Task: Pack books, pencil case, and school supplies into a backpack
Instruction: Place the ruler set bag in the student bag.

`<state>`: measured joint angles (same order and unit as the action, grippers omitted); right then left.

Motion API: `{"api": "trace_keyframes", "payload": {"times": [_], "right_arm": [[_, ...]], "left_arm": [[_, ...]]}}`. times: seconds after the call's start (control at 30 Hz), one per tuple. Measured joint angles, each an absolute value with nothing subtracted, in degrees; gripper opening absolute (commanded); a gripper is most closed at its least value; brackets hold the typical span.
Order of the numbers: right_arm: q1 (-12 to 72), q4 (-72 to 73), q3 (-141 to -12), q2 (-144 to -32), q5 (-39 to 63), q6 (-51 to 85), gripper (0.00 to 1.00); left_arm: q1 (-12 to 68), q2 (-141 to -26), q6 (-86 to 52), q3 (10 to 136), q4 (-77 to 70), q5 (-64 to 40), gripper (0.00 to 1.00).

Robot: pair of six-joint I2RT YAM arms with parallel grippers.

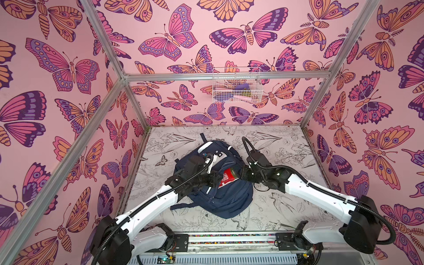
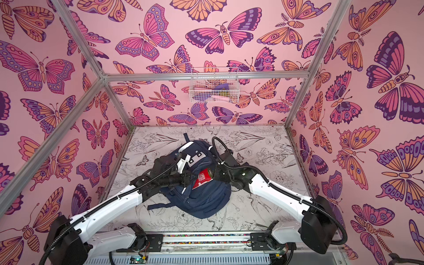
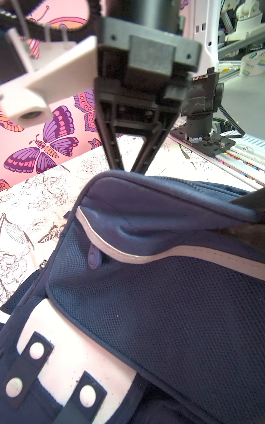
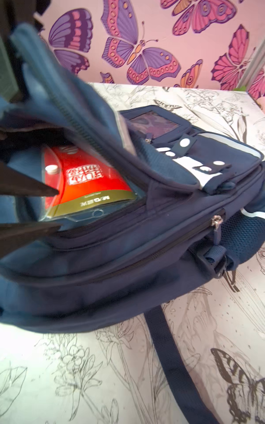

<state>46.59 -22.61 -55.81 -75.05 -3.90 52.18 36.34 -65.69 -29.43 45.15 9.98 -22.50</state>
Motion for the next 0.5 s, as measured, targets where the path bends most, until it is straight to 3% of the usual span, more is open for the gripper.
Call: {"api": "trace_keyframes", "payload": {"times": [0.27,0.5], "right_arm": [[54.6,-22.1,-54.8,-79.0,-5.3,52.5,0.15],[55.2,-23.8,-58.3,-86.2,-9.0,52.7,0.14]], "left_arm": [[35.9,-65.7,-30.3,45.1,9.8,-23.0,0.00],[35.7,-65.7,-30.6,45.1,9.8,-23.4,0.00]]}}
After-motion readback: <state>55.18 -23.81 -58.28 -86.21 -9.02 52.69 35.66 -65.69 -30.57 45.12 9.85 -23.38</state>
